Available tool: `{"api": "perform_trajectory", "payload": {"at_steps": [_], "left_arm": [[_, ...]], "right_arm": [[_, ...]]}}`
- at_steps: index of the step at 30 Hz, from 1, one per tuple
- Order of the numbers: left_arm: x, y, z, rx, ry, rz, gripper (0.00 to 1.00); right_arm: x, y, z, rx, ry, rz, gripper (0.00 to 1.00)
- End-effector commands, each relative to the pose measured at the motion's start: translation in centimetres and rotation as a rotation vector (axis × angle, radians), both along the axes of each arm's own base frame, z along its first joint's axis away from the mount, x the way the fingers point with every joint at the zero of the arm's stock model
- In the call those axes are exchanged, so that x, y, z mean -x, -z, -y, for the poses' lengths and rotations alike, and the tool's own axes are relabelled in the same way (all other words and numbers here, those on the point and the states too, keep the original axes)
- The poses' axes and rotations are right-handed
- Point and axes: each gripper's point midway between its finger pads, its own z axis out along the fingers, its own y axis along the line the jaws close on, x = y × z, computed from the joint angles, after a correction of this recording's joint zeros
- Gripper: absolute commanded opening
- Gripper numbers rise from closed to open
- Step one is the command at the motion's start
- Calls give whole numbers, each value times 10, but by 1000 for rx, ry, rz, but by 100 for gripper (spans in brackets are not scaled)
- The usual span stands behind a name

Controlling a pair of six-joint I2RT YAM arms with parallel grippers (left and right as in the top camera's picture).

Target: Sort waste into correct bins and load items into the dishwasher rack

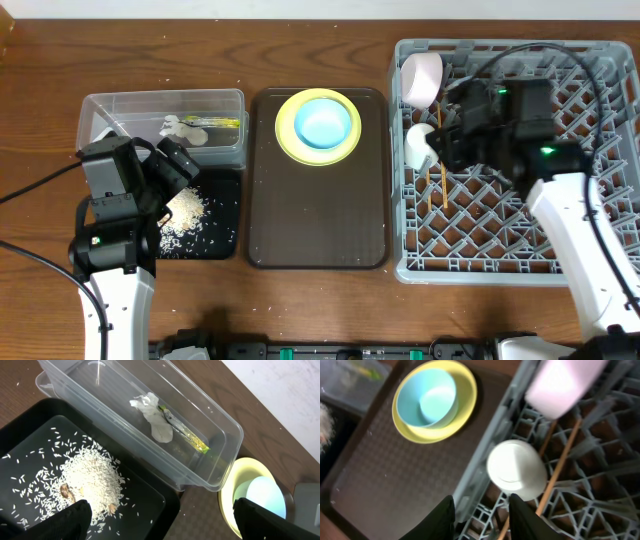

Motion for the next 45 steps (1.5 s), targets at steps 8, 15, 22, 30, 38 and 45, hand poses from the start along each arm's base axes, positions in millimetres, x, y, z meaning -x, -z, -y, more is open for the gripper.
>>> {"api": "perform_trajectory", "payload": {"at_steps": [8,15,22,30,38,45], "left_arm": [[-2,-8,-3,-8,-7,16,94],[-2,-8,-3,-8,-7,16,93],[-2,-8,-3,-8,-7,16,93],[-2,-8,-3,-8,-7,16,94],[-2,-8,-3,-8,-7,16,93],[-2,-8,-3,-8,-7,16,94]], "right_arm": [[16,7,-70,227,-131,111,32],[30,20,-139,236,-274,178,28],[34,51,-195,246,-419,238,24],[18,93,-224,273,-495,293,27],[4,124,-234,267,-487,304,33],[-5,150,-236,291,-491,317,35]]}}
